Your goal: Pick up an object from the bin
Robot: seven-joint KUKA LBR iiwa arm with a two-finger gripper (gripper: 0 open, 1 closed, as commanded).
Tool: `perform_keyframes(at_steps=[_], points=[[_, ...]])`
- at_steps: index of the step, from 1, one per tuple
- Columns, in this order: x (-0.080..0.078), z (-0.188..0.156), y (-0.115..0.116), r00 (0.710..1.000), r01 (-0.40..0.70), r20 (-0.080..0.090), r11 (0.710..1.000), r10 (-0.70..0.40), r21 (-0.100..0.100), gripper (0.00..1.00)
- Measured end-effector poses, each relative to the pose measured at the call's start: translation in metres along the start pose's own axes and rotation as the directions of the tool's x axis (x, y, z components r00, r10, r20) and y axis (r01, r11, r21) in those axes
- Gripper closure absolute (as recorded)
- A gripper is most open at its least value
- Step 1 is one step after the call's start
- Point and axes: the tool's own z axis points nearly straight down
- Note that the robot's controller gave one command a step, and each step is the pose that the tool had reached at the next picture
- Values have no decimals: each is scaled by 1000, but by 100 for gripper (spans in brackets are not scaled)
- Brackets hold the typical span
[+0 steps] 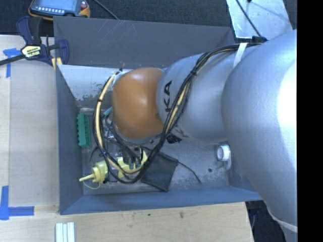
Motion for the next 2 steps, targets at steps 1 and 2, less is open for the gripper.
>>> perform_keyframes(at_steps=[1,2], points=[[-2,-5,-1,1000,-5,8,1000,5,-2,100],[-2,-5,-1,1000,-5,8,1000,5,-2,100]])
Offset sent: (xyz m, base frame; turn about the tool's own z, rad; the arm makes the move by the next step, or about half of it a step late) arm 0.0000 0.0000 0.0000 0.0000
